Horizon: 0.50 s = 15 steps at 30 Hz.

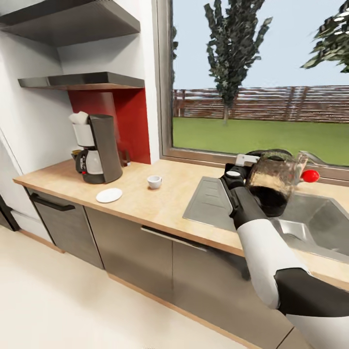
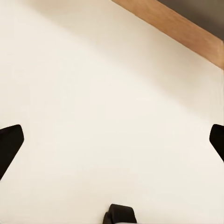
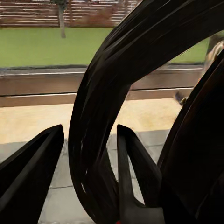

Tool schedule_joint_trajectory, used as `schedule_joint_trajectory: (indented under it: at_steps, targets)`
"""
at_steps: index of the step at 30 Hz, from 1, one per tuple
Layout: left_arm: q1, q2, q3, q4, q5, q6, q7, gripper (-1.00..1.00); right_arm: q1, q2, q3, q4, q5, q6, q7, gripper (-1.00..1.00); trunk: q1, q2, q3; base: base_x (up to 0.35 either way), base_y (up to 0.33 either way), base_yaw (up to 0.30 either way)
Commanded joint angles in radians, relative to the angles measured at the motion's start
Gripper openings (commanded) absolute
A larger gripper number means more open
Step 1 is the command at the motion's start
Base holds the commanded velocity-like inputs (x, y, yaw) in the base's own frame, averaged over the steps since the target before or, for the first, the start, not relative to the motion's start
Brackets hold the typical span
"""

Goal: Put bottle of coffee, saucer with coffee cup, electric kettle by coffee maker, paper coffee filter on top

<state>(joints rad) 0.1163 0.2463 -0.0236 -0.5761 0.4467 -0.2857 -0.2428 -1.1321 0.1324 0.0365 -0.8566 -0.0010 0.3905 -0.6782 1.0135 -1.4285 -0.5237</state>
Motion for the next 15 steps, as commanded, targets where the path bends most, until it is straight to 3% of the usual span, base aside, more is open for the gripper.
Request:
schedule_joint_trajectory:
  at_steps: [1,11,15]
  targets:
    - [0.000,0.001,-0.002,-0.001,0.010,-0.001,-0.004,1.00,-0.001,0.000,0.003,-0.001,0.002,0.008,-0.004,-1.00,0.000,-0.001,-0.001,0.000,0.000,0.269]
    - [0.000,0.001,-0.002,-0.002,0.010,-0.001,-0.004,1.00,-0.008,0.001,0.006,-0.006,0.001,0.011,-0.006,-1.00,0.000,-0.001,-0.001,0.000,0.000,0.269]
    - [0.000,0.001,-0.002,-0.002,0.010,-0.001,-0.004,1.00,-0.010,0.001,0.006,-0.007,-0.001,0.012,-0.035,-1.00,0.000,-0.001,-0.001,0.002,0.000,0.269]
